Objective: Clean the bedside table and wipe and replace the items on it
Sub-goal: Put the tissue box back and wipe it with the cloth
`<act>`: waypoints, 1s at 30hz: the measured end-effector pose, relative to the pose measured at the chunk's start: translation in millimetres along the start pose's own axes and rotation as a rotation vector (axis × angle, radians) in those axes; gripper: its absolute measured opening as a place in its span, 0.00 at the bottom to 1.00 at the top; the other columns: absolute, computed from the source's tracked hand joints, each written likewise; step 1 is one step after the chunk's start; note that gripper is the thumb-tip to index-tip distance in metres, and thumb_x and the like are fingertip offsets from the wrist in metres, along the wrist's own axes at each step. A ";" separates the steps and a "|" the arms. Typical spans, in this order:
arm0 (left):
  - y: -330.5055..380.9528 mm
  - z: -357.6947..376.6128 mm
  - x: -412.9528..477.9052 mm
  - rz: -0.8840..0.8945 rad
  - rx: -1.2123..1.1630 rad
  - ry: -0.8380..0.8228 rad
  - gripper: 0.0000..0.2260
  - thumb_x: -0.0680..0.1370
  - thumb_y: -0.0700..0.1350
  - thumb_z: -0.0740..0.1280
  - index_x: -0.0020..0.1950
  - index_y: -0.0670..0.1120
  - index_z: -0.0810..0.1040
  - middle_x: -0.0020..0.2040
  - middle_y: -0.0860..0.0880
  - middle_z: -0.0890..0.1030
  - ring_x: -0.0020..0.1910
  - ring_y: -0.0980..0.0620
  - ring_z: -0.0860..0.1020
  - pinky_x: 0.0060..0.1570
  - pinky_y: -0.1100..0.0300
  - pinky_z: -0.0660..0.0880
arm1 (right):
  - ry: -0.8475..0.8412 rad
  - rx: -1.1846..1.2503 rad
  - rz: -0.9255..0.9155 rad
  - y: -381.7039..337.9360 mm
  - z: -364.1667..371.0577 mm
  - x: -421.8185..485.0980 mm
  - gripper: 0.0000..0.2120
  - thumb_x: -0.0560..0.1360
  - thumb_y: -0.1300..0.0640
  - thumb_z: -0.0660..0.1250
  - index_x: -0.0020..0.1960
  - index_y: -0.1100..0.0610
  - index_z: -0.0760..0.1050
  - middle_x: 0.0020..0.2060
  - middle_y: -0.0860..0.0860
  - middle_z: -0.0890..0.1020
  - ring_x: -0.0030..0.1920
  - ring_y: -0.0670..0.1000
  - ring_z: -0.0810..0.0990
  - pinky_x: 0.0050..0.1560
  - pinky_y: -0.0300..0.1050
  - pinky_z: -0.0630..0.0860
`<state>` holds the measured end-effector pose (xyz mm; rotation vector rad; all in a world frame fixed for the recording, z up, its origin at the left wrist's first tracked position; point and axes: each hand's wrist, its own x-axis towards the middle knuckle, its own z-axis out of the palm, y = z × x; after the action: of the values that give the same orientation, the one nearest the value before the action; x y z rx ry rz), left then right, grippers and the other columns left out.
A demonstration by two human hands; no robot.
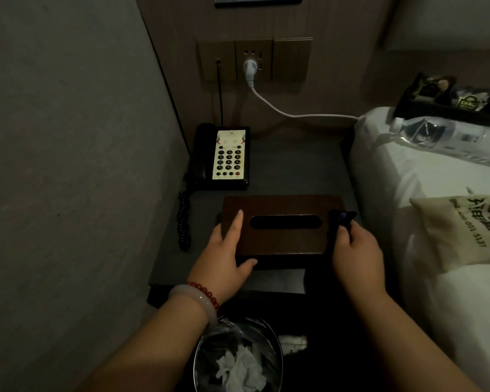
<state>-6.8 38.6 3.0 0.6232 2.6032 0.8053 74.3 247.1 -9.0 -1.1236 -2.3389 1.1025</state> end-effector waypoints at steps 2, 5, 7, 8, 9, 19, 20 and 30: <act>6.0 -4.5 12.5 0.031 0.058 0.030 0.41 0.76 0.54 0.67 0.74 0.66 0.37 0.77 0.48 0.52 0.71 0.50 0.64 0.66 0.58 0.67 | 0.016 -0.034 -0.020 -5.3 0.7 9.1 0.18 0.80 0.52 0.54 0.63 0.62 0.73 0.58 0.61 0.76 0.57 0.60 0.75 0.54 0.49 0.71; 15.6 -12.4 35.0 0.083 0.114 0.069 0.37 0.77 0.54 0.66 0.75 0.64 0.42 0.76 0.49 0.51 0.69 0.50 0.66 0.63 0.60 0.68 | 0.046 -0.085 -0.045 -20.7 2.2 24.8 0.19 0.80 0.53 0.55 0.68 0.58 0.71 0.64 0.60 0.71 0.61 0.61 0.72 0.59 0.48 0.68; 20.8 -16.0 51.4 0.102 0.155 0.082 0.35 0.77 0.55 0.65 0.76 0.62 0.46 0.76 0.48 0.52 0.69 0.49 0.65 0.63 0.60 0.68 | 0.071 -0.123 -0.064 -29.8 4.5 38.0 0.19 0.79 0.52 0.56 0.68 0.56 0.71 0.65 0.61 0.70 0.61 0.63 0.72 0.60 0.50 0.68; 22.9 -16.9 59.3 0.107 0.163 0.082 0.34 0.77 0.55 0.65 0.76 0.61 0.48 0.75 0.48 0.52 0.69 0.49 0.65 0.64 0.59 0.67 | 0.080 -0.149 -0.074 -33.0 5.6 45.2 0.19 0.79 0.52 0.56 0.68 0.54 0.71 0.65 0.61 0.69 0.61 0.63 0.72 0.60 0.51 0.69; 25.0 -17.2 66.6 0.111 0.163 0.081 0.33 0.77 0.55 0.65 0.76 0.60 0.50 0.75 0.47 0.53 0.69 0.49 0.65 0.65 0.59 0.66 | 0.085 -0.172 -0.084 -35.3 6.3 52.4 0.19 0.79 0.52 0.56 0.68 0.53 0.71 0.65 0.60 0.69 0.61 0.64 0.72 0.60 0.51 0.69; 27.3 10.1 84.8 0.109 0.155 0.023 0.31 0.78 0.56 0.63 0.76 0.61 0.50 0.75 0.49 0.51 0.71 0.52 0.61 0.67 0.61 0.63 | 0.103 -0.287 -0.100 -16.3 5.5 75.1 0.18 0.77 0.53 0.59 0.65 0.54 0.75 0.62 0.64 0.71 0.58 0.67 0.72 0.59 0.55 0.70; 26.5 11.5 85.1 0.106 0.162 0.017 0.31 0.78 0.56 0.63 0.76 0.62 0.49 0.75 0.49 0.50 0.72 0.51 0.61 0.67 0.60 0.63 | 0.107 -0.287 -0.109 -14.3 6.3 73.1 0.18 0.77 0.54 0.59 0.65 0.54 0.75 0.62 0.64 0.71 0.57 0.67 0.72 0.59 0.55 0.70; 14.9 -8.5 84.6 0.020 0.196 0.008 0.25 0.79 0.64 0.50 0.74 0.67 0.44 0.78 0.51 0.39 0.77 0.46 0.48 0.73 0.48 0.57 | -0.059 -0.471 -0.140 -12.7 3.6 59.2 0.31 0.74 0.33 0.55 0.74 0.37 0.52 0.77 0.53 0.44 0.75 0.61 0.41 0.72 0.61 0.50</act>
<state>-77.5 88.2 2.3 0.7020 2.7082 0.5624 27.8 285.7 -4.1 -1.0570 -2.7606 0.5542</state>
